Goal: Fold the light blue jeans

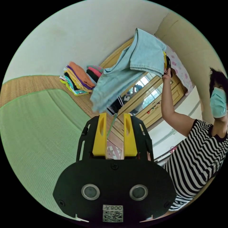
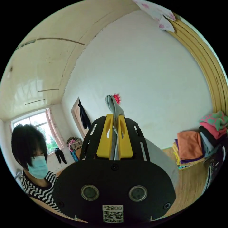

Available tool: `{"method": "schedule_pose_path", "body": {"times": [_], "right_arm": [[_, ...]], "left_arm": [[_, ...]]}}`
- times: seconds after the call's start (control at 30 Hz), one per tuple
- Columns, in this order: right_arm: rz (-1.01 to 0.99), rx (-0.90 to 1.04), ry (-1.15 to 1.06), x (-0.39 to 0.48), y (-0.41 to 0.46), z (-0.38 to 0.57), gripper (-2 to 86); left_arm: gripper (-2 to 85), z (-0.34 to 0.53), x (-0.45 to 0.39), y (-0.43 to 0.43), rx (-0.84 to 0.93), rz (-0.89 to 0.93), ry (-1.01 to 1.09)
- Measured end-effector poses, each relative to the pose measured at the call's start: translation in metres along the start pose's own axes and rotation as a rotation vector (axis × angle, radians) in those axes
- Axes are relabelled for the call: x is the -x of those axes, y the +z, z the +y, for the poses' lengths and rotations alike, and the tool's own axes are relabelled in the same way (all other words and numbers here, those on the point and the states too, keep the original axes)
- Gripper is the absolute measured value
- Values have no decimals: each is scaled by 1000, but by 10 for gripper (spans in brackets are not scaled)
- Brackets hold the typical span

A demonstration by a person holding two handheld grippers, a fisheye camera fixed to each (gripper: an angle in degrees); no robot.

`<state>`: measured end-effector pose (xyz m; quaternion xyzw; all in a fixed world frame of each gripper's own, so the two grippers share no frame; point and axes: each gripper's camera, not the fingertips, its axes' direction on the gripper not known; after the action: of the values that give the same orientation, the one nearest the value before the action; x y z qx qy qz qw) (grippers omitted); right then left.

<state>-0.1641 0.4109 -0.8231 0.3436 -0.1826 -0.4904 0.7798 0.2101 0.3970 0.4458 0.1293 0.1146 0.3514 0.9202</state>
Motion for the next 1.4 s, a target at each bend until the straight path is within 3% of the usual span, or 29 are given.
{"method": "schedule_pose_path", "body": {"times": [0.3, 0.57, 0.93, 1.4], "right_arm": [[-285, 198, 73, 89, 162, -18, 17], [-505, 339, 14, 228, 278, -28, 17], [-419, 408, -138, 371, 342, -76, 15], [-404, 419, -33, 442, 416, -121, 14]], "left_arm": [[160, 176, -45, -93, -124, -41, -7], [192, 330, -95, -152, -234, -311, -14], [200, 393, -96, -150, -351, -384, 5], [179, 424, -82, -178, -386, -619, -117]]}}
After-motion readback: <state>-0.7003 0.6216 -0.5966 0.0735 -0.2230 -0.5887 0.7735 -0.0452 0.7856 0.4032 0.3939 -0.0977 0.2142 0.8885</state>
